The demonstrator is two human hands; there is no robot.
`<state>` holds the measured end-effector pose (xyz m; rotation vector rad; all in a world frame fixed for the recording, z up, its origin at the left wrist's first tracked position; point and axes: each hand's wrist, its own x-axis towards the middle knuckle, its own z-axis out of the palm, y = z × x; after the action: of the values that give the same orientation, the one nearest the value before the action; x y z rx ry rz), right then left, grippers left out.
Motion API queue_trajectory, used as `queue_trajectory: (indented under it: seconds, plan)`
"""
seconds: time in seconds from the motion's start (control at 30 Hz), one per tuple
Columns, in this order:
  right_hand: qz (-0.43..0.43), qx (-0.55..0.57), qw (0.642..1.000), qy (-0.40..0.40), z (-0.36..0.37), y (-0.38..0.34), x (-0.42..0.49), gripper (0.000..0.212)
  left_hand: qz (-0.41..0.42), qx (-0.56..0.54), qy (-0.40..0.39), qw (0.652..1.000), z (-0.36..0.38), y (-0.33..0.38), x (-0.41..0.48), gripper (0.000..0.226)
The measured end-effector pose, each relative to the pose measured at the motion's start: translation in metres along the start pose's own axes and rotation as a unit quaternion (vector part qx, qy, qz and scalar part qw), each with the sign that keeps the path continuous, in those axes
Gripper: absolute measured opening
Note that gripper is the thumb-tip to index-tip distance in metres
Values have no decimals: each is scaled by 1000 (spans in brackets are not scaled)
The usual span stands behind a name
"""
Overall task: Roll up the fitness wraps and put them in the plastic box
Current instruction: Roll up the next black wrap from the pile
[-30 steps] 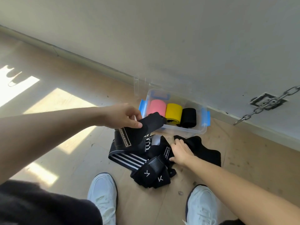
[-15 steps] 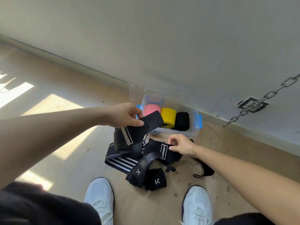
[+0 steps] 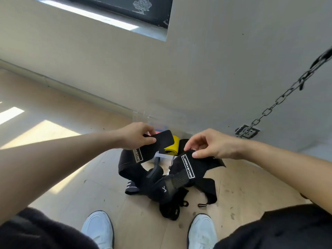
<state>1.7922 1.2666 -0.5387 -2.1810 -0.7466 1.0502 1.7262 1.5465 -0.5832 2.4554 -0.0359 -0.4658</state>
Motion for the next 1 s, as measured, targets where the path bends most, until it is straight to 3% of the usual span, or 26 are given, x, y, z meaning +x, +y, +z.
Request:
queue_trajectory:
  seconds: [0.27,0.43,0.57,0.63,0.73,0.87,1.0]
  plan:
    - [-38,93,988,115,-23,-24,-35,22,4,-70,20,997,5,22,-10,17]
    - [-35,166,976,140,-26,-25,-35,19,41,111,77,990,28,48,-18,55]
    - [-44,221,960,167,-24,-26,-32,19,69,130,121,982,40,67,-22,67]
    - [-51,227,956,180,-24,-27,-30,20,91,126,160,975,47,74,-21,65]
    - [-56,229,956,173,-24,-28,-30,20,128,79,202,968,52,78,-18,38]
    - [-53,152,974,158,-29,-19,-32,18,163,60,205,963,52,70,-13,17]
    - [-32,-31,984,171,-42,-11,-35,21,69,103,160,979,44,53,-4,22]
